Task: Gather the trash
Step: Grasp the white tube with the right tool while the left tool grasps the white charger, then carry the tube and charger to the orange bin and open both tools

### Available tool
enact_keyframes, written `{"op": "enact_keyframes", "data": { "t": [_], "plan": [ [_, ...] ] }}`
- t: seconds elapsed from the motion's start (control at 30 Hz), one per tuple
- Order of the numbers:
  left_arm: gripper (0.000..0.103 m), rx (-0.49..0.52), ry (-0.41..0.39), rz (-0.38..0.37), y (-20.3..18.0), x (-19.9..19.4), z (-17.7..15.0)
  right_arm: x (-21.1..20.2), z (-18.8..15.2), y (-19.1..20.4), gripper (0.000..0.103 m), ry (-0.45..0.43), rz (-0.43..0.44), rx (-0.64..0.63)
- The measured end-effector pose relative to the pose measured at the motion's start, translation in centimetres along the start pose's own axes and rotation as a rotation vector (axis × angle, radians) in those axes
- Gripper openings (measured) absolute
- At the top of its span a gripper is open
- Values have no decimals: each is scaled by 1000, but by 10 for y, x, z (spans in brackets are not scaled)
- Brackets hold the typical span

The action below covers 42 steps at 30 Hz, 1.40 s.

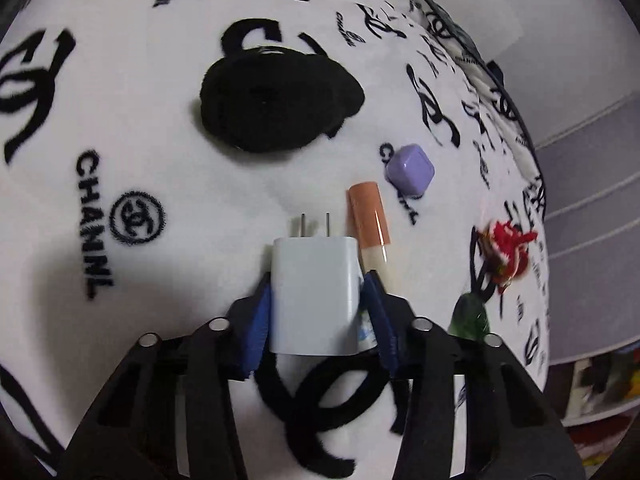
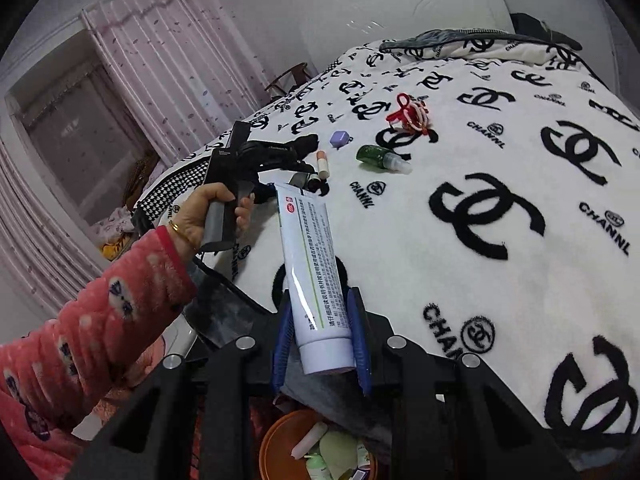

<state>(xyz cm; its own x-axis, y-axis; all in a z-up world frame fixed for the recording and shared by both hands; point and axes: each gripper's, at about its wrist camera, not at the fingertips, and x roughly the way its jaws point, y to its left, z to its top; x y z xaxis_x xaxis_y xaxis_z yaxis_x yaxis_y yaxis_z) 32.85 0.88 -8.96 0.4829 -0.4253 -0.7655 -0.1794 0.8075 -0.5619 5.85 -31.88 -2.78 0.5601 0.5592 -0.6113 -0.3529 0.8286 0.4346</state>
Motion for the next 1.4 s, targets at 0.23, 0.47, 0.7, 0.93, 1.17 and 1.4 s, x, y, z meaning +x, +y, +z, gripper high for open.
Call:
{"op": "enact_keyframes", "data": {
  "t": [0.23, 0.47, 0.7, 0.93, 1.17, 1.4],
  "plan": [
    [39, -26, -3, -70, 13, -17, -8, 1, -2, 1, 24, -4, -6, 9],
    [39, 86, -33, -128, 5, -65, -31, -5, 2, 8, 23, -37, -14, 9],
    [39, 293, -37, -186, -10, -134, -90, -33, 2, 46, 23, -77, 16, -57],
    [39, 421, 64, -252, 8, -171, -184, -40, -37, 76, 23, -12, 38, -90],
    [39, 401, 237, -271, 61, -145, -279, -6, -106, 70, 23, 138, 34, -16],
    [39, 349, 468, -102, 110, -56, -353, 71, -187, 42, 23, 358, -60, 73]
  ]
}}
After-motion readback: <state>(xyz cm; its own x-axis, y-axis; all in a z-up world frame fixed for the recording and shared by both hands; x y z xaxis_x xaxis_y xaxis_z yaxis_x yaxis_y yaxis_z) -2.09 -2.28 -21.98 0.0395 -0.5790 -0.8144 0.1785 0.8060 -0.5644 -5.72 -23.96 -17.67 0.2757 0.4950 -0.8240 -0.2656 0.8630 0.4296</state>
